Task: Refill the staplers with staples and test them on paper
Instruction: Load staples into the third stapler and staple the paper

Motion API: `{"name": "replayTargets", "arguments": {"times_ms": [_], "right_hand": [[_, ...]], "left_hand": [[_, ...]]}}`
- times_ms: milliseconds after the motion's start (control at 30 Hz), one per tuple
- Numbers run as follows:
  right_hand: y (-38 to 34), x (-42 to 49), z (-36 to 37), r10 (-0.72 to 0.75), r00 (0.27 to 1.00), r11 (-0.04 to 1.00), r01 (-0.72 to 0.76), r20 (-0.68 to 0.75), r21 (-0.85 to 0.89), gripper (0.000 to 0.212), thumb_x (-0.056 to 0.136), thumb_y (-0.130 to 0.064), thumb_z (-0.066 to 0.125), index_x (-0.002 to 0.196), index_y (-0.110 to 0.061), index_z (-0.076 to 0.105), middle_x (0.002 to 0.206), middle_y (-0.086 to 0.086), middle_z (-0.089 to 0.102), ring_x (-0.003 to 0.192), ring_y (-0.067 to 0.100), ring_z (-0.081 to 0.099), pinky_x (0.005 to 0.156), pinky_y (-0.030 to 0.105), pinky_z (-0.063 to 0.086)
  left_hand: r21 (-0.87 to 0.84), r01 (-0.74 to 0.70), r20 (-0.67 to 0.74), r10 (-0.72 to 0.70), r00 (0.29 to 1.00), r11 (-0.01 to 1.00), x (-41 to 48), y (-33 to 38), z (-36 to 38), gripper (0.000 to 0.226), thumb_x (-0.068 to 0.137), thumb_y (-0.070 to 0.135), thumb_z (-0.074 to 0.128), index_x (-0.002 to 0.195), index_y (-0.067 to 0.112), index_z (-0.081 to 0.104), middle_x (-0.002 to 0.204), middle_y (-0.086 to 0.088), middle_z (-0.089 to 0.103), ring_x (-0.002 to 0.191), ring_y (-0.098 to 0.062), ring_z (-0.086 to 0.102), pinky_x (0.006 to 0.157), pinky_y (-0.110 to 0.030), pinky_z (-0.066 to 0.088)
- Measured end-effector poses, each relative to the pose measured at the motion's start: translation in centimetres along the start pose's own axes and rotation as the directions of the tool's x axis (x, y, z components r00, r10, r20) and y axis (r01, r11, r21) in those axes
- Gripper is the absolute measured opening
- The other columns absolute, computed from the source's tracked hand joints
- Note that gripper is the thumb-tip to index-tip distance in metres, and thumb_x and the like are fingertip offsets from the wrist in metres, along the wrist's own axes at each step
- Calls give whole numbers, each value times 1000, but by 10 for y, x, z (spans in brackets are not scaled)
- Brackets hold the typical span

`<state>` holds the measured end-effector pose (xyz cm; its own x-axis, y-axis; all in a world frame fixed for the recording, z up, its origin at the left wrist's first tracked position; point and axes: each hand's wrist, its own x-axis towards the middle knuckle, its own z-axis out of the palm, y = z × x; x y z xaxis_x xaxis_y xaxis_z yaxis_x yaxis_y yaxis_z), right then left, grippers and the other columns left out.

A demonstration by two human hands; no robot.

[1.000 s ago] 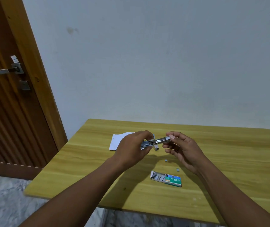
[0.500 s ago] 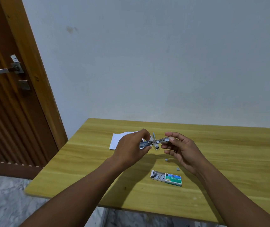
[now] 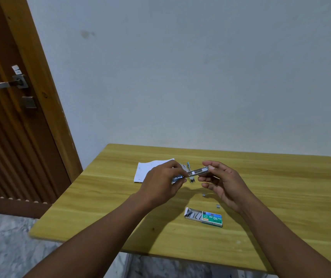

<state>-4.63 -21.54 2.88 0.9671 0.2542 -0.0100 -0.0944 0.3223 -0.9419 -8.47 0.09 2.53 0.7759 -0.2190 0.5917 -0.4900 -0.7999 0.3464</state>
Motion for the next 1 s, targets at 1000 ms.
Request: {"name": "replayTargets", "arguments": {"times_ms": [1000], "right_hand": [[10,2,12,6,984,998,4,-178,55,22,93,-14,65,114,-6,66,90,19,69,80,29,68,71,35,62]], "left_hand": [[-163,375,169,-349,922,913,9,10,-2,11,89,26,76,97,19,78,94,7,77,69,1,58,69,-24,45]]}}
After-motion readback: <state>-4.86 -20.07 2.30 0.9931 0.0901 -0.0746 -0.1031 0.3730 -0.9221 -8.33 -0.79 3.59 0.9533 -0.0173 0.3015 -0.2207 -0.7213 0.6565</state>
